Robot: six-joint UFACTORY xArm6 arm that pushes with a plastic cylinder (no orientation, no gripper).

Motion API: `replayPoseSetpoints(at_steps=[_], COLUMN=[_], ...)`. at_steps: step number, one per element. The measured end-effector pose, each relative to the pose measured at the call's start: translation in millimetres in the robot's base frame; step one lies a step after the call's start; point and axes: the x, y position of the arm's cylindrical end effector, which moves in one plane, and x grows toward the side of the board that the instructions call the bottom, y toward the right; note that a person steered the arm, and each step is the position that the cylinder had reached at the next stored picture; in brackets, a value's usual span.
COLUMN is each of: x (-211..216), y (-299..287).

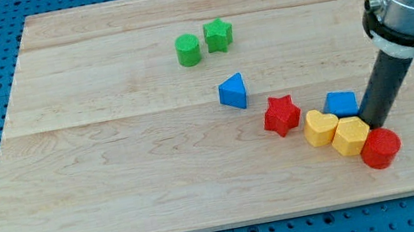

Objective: Separate red star from blue triangle

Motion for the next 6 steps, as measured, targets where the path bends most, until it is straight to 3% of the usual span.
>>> replayPoseSetpoints(at_steps=[2, 4, 6], x=[-38, -47, -40], y=[-118, -99, -207])
